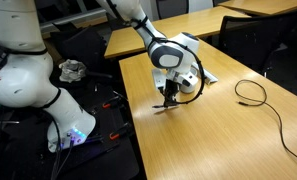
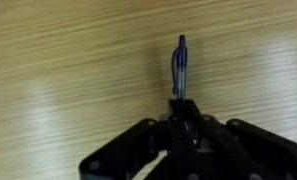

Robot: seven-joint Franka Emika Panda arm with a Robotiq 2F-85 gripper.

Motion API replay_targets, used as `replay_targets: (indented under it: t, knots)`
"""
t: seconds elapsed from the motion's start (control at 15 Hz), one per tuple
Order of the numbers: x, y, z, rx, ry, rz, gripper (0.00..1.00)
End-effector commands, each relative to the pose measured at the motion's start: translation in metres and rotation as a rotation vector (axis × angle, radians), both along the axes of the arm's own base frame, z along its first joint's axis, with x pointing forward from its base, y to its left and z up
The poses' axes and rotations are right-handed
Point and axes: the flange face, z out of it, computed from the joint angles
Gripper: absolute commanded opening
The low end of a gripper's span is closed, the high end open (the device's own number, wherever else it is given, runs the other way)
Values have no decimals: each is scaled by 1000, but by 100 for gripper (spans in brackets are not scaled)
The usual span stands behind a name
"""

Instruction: Put the pen in the mug

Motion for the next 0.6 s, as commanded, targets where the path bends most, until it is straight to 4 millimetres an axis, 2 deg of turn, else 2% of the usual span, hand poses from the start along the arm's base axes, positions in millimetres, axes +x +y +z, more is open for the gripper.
replay_targets:
  t: [0.0, 0.27, 0.53]
  knots:
    - [13, -4, 24, 140, 100, -110, 3]
    - [35, -20, 49, 295, 149, -258, 3]
    - [50, -25, 67, 482, 199, -357, 3]
